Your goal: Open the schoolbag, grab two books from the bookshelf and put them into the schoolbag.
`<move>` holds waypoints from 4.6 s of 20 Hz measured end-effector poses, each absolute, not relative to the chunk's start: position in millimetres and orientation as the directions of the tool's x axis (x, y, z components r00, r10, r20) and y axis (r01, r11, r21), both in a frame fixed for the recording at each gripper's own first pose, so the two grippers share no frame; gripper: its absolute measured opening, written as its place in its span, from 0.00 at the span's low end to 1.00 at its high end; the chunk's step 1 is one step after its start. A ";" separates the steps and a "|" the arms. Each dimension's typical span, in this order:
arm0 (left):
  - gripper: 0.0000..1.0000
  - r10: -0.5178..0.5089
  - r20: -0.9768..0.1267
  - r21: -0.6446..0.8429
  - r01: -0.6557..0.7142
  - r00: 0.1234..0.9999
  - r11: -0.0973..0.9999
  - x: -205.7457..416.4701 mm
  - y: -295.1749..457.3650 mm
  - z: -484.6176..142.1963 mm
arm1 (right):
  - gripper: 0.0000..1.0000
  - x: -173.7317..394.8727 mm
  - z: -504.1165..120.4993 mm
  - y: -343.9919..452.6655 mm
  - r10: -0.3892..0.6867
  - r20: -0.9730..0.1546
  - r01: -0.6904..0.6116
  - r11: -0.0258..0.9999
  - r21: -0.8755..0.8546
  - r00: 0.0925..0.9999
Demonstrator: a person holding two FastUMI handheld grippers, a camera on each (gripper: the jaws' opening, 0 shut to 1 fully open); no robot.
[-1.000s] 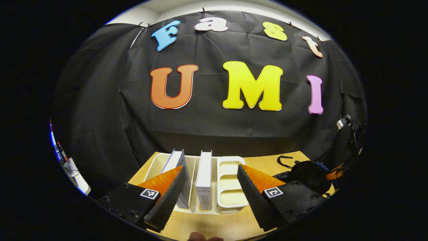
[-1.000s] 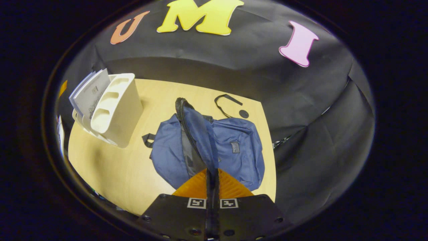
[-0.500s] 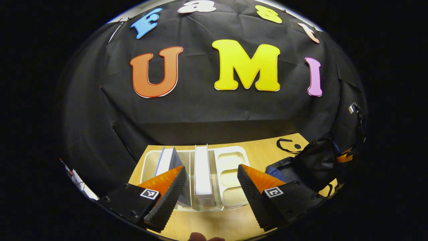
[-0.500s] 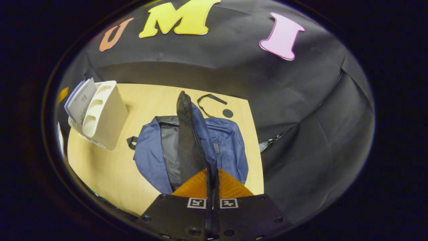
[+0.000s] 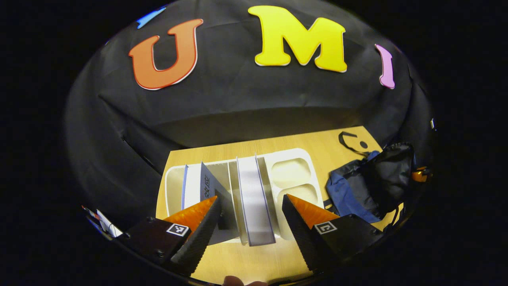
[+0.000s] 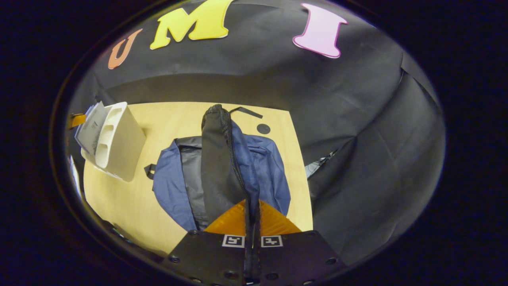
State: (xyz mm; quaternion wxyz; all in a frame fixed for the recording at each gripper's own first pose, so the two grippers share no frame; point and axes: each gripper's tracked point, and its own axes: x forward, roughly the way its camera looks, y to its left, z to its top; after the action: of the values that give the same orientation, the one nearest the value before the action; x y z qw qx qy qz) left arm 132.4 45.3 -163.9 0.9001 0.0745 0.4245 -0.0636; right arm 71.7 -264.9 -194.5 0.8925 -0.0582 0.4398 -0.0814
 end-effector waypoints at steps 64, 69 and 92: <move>0.43 -0.642 -0.610 -0.692 0.083 0.464 0.718 41.2 -210.2 -171.6 | 0.00 57.6 -149.5 -255.8 -0.163 -0.739 0.027 0.981 -0.192 0.654; 0.43 -0.692 -0.577 -0.762 0.019 0.435 0.647 44.6 -257.9 -212.6 | 0.00 55.2 -138.3 -258.1 -0.162 -0.727 0.026 0.980 -0.195 0.667; 0.44 -0.856 -0.332 -0.940 -0.060 0.395 0.337 74.4 -387.8 -304.8 | 0.00 64.3 -135.0 -259.0 -0.173 -0.715 0.035 0.978 -0.204 0.677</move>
State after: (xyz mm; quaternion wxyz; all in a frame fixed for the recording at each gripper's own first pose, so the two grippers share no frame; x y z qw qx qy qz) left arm 74.4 -387.8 -304.8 0.6735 -0.4938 0.4638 -0.2958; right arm 64.3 -259.0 -135.0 0.9116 -0.0870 0.3977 -0.0572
